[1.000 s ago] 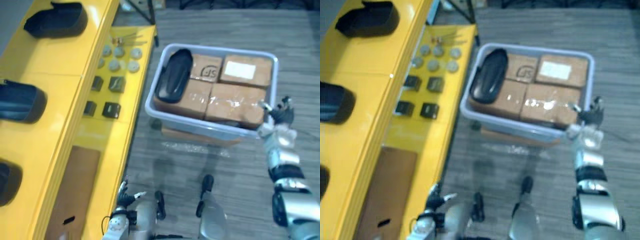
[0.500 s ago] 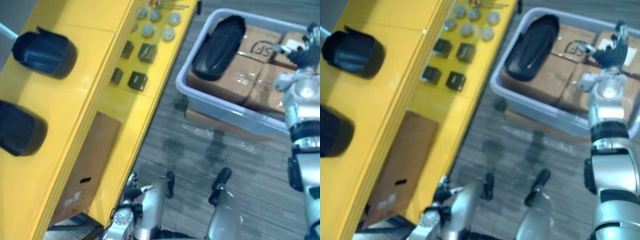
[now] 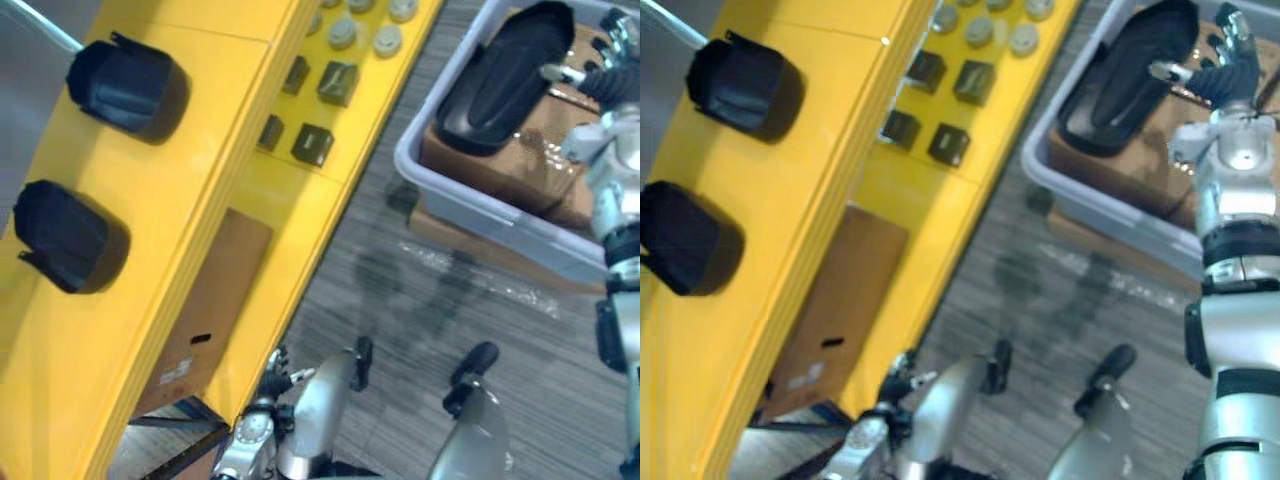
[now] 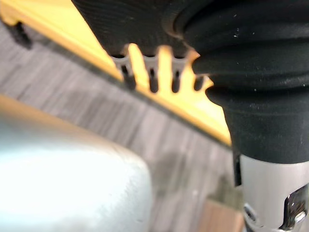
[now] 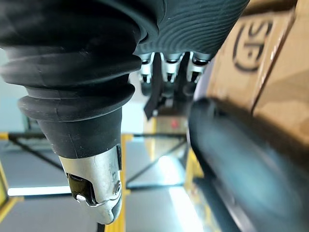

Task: Walk over and take plastic housings, then place them on the shelf

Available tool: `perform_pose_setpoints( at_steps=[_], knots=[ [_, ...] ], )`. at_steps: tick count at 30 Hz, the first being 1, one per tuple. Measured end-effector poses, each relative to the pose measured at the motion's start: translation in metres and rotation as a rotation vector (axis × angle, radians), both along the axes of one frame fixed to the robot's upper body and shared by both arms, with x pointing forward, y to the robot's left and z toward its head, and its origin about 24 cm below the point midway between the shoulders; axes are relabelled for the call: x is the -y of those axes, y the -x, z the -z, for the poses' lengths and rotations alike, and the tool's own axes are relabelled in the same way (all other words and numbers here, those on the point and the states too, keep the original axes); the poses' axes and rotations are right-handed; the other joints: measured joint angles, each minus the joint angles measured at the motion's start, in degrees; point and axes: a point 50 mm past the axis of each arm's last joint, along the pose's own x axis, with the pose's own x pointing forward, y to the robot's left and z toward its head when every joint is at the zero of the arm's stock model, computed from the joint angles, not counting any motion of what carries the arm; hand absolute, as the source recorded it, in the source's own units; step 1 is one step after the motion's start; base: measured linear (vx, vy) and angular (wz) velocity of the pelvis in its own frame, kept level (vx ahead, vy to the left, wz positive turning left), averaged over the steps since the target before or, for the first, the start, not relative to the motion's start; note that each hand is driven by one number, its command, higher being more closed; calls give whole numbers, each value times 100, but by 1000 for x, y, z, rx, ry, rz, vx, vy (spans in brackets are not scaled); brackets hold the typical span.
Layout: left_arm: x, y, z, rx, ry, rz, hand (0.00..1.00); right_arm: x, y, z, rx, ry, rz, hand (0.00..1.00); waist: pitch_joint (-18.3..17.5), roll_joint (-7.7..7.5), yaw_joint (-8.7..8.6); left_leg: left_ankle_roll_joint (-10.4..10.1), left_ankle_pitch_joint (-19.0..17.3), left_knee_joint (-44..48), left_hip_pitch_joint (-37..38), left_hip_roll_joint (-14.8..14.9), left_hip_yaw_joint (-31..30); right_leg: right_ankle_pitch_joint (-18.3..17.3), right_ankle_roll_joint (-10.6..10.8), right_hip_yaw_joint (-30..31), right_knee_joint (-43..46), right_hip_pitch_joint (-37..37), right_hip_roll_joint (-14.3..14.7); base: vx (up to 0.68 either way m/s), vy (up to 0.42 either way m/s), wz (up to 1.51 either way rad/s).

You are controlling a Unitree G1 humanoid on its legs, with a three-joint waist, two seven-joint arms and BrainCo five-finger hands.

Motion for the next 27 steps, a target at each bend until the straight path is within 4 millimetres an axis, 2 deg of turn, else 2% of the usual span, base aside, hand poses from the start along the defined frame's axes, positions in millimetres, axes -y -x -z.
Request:
perform_pose_setpoints(
  at_steps=[4, 9, 14, 18, 22, 27],
  knots=[
    [5, 2, 1, -6, 21, 39, 0, -1, 2, -11, 21, 31, -29, 0, -96, 127, 164, 6, 4, -39, -31, -20, -25, -75, 0, -53, 54, -33, -51, -6, 28, 6],
    [7, 3, 2, -12, 39, 66, 0, 1, 3, -11, 20, -5, -38, 0, -155, 203, 261, 4, 5, -38, -100, -32, -145, -126, 31, -182, 121, -58, -67, 20, 24, 10],
    [7, 2, 2, -23, 68, 43, 0, 11, -2, 6, -115, -112, -3, 0, -160, 211, 388, 4, 4, -44, -105, -48, -155, -209, 32, -185, 217, -113, -100, 5, 9, 0],
    [6, 2, 3, -30, 86, 24, 0, 23, -2, 32, -247, -185, 65, 0, -171, 224, 479, 3, 3, -44, -123, -51, -158, -227, 13, -191, 228, -137, -104, -3, 15, -1],
    [6, 2, 3, -33, 90, 18, 0, 25, -2, 34, -261, -222, 104, 0, -177, 234, 496, 2, -1, -46, -144, -52, -160, -246, -12, -207, 208, -141, -106, -15, 16, 1],
    [9, 2, 5, -37, 81, 38, 0, 38, 3, 38, -261, -277, 241, 0, -248, 323, 579, 1, -2, -50, -196, -36, -172, -243, -11, -270, 160, -141, -95, -23, 19, 3]
  ],
)
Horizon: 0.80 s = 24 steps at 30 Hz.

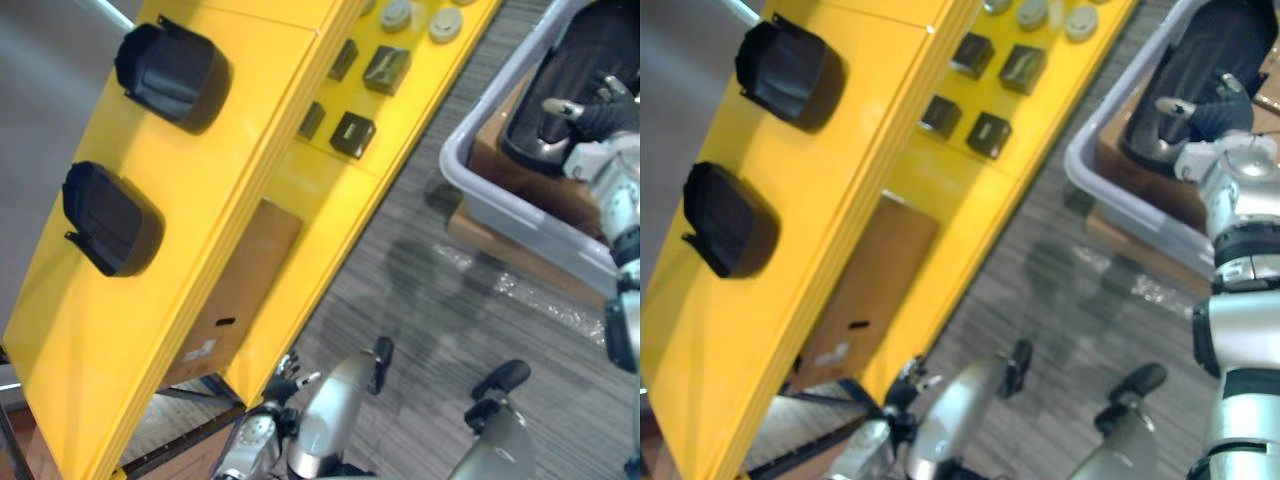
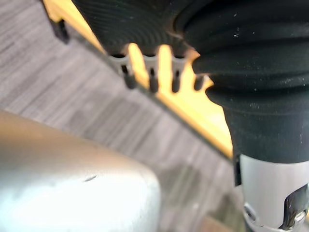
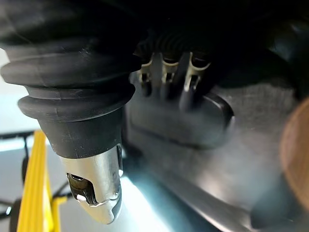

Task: Walk over and take plastic housings, then place them on the shelf

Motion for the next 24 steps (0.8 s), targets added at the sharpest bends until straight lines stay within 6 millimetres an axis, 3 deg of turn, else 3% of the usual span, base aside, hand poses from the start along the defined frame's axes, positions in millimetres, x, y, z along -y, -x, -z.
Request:
perform_pose_setpoints(
  at_steps=[7, 15, 24],
  knots=[
    [0, 0, 1, -1, -6, 3, 0, 8, 4, 4, -12, -22, 155, 0, -27, 33, 21, -1, 0, 0, 13, 34, 6, 22, 30, -5, -1, 9, 30, -1, 5, 0],
    [0, 1, 2, -7, -24, -11, 0, 14, 7, 18, -83, -77, 203, 0, -18, 22, -7, -34, -52, 52, 206, 54, 10, 21, 28, -10, -4, 223, 52, -10, 12, -1],
    [-7, 0, 1, -3, -46, -41, 0, 15, 8, 29, -144, -93, 130, 0, 86, -112, -251, -8, -155, 179, 208, 136, 38, 117, 45, 6, -131, 315, 158, -42, 33, -4]
  ],
)
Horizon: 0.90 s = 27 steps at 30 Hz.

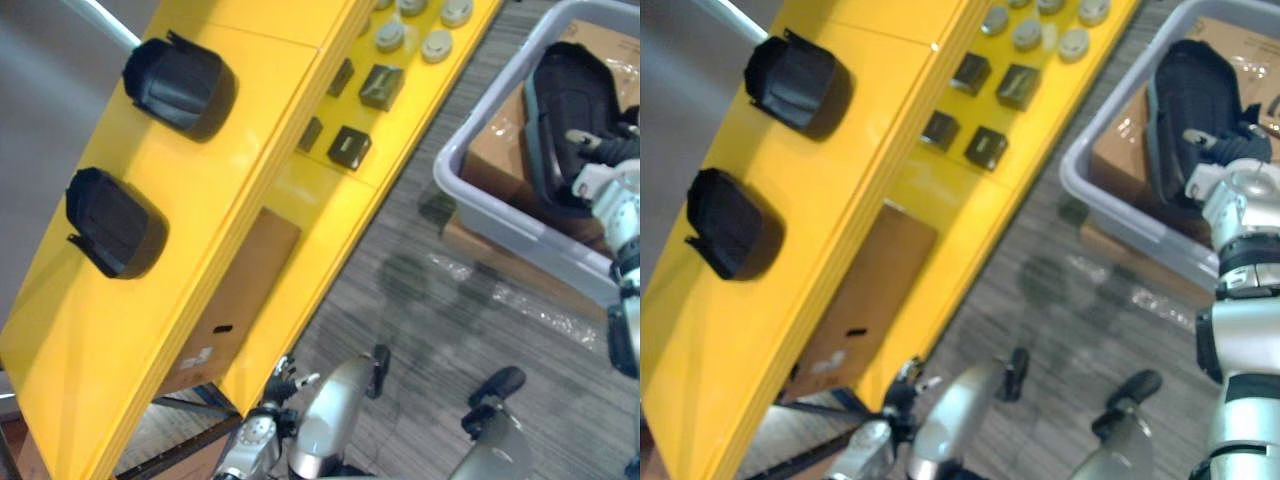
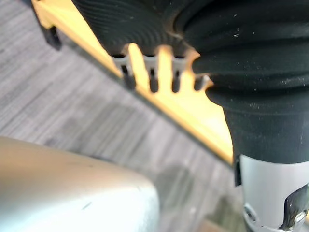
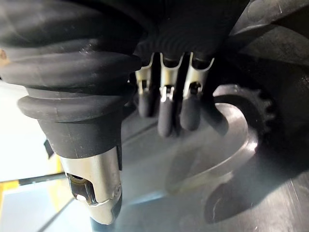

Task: Walk over and take plastic housings, then place them on the shelf

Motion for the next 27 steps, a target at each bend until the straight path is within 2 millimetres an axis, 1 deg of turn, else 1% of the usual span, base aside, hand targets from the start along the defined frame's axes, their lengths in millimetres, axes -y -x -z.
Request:
perform_pose_setpoints(
  at_steps=[1, 6, 9, 12, 15, 18, 20, 23, 27],
  knots=[
    [-1, 0, 0, 0, -4, -5, 0, -1, 0, 1, -10, -3, -17, 0, 21, -28, -38, 0, 0, 0, 7, 5, 5, 1, 0, 10, 0, 1, 6, 0, 0, 0],
    [-6, -2, -2, 17, -20, -27, 0, -2, -1, 6, -50, -23, -56, 0, 114, -149, -73, -14, -25, 8, 104, 68, 125, 14, -1, 116, -12, 31, 67, -28, 23, -11],
    [-10, -3, -2, 18, -26, -50, 0, -3, -1, 8, -70, -26, -86, 0, 176, -232, -170, -13, -40, 41, 100, 88, 127, 16, -4, 113, -16, 43, 87, -43, 24, -3],
    [-14, -4, -3, 20, -32, -58, 0, -3, -1, 11, -84, 43, -135, 0, 215, -284, -221, -2, -115, 126, 88, 126, 134, 20, -6, 117, -19, 64, 121, -53, 41, -6],
    [-16, -4, -3, 21, -39, -65, 0, -4, -1, 13, -43, 120, -182, 0, 232, -307, -236, 17, -166, 198, 46, 159, 144, 57, -4, 135, -76, 66, 160, -42, 47, -7],
    [-24, -4, -2, 17, -65, -69, 0, -10, -3, -2, 66, 209, -217, 0, 276, -368, -254, 17, -165, 208, -22, 164, 176, 92, 0, 172, -101, -20, 173, -28, 39, -6],
    [-28, 0, 1, -10, -79, -71, 0, -18, -3, -17, 160, 260, -251, 0, 283, -377, -287, 17, -165, 211, -6, 163, 176, 92, 0, 178, -94, -19, 175, -1, 14, -2],
    [-29, 1, 1, -16, -82, -72, 0, -24, -2, -34, 266, 317, -279, 0, 283, -377, -303, 18, -164, 200, 12, 158, 173, 92, 0, 170, -71, -20, 169, -2, 11, 0],
    [-29, 2, 2, -17, -83, -73, 0, -30, 1, -51, 381, 362, -281, 0, 285, -380, -307, 18, -164, 195, 25, 150, 175, 91, -1, 166, -54, -19, 160, -11, 14, 0]
  ],
)
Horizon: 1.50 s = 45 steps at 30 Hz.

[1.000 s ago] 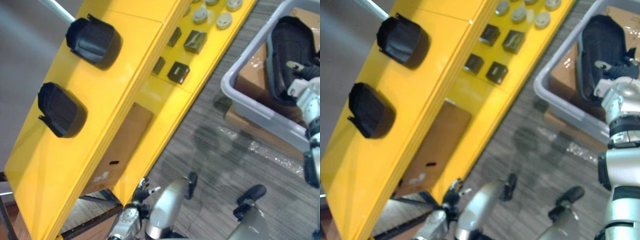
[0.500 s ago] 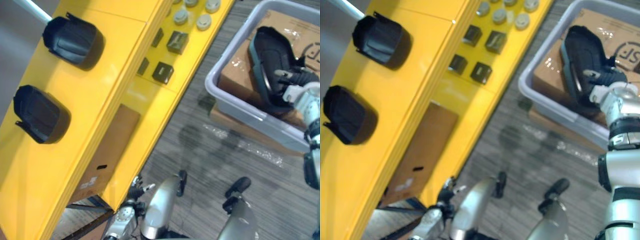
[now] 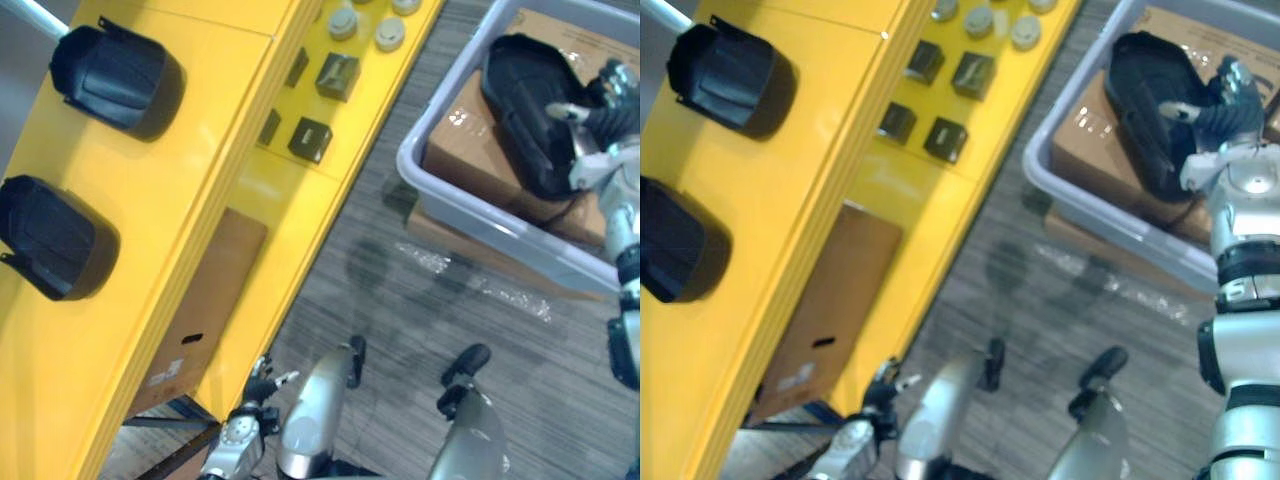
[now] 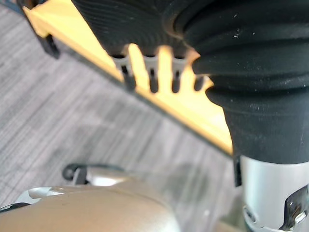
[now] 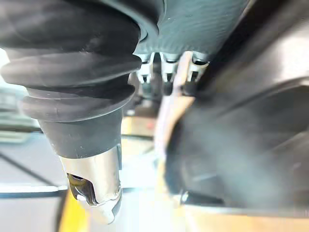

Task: Walk over and take plastic housings, then place them on the shelf

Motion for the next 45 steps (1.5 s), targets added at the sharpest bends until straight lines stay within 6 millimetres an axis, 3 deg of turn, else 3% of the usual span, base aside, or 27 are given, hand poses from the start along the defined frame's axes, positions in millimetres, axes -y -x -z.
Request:
perform_pose_setpoints(
  at_steps=[7, 11, 17, 24, 27, 32, 38, 39, 45],
  knots=[
    [-5, 5, 2, -11, -4, -20, 0, -2, 12, -29, 229, -30, 7, 0, 48, -66, -49, 2, -1, 7, 40, -46, 1, -29, -33, -12, 107, 0, -74, -48, 20, 1],
    [-6, 11, 6, -33, -7, -27, 0, 7, 17, -31, 258, -63, 120, 0, 59, -82, -64, 8, -5, 57, -14, -44, -14, -27, -30, -33, 105, -2, -73, -70, 21, 2],
    [-9, 20, 12, -71, -18, -34, 0, 27, 17, -10, 129, -130, 378, 0, 59, -82, -67, 18, -11, 92, -75, -42, -1, 16, 10, -38, 48, -22, -70, -35, 16, 0],
    [-9, 22, 14, -77, -26, -25, 0, 43, 17, 15, -40, -176, 516, 0, 53, -72, -48, 21, -6, 96, -182, -55, 0, 45, 16, -41, 5, -130, -71, 0, 5, 0],
    [-8, 23, 13, -69, -35, -2, 0, 45, 15, 16, -97, -150, 551, 0, 43, -58, -33, 21, -4, 77, -209, -60, 2, 46, 18, -42, -14, -162, -73, -1, 11, 0],
    [-5, 22, 12, -58, -23, 0, 0, 66, 28, 19, -192, -151, 641, 0, 22, -27, 136, 27, 56, -37, -266, -111, -18, 43, 19, -71, -23, -256, -118, -7, 9, 4],
    [5, 23, 13, -61, -5, 33, 0, 83, 39, 22, -325, -95, 669, 0, -162, 221, 295, 50, 83, -99, -339, -189, -54, 37, 17, -176, -22, -303, -201, -11, 28, 6],
    [6, 23, 13, -60, -4, 33, 0, 85, 40, 22, -335, -86, 668, 100, -168, 230, 302, 51, 84, -100, -346, -194, -57, 37, 16, -190, -24, -304, -207, -23, 27, 7],
    [8, 21, 11, -48, 17, 27, 0, 104, 58, 7, -407, 57, 702, 100, -203, 292, 447, 54, 85, -61, -547, -199, -97, 35, 13, -253, -35, -444, -214, -9, 7, 2]
  ],
)
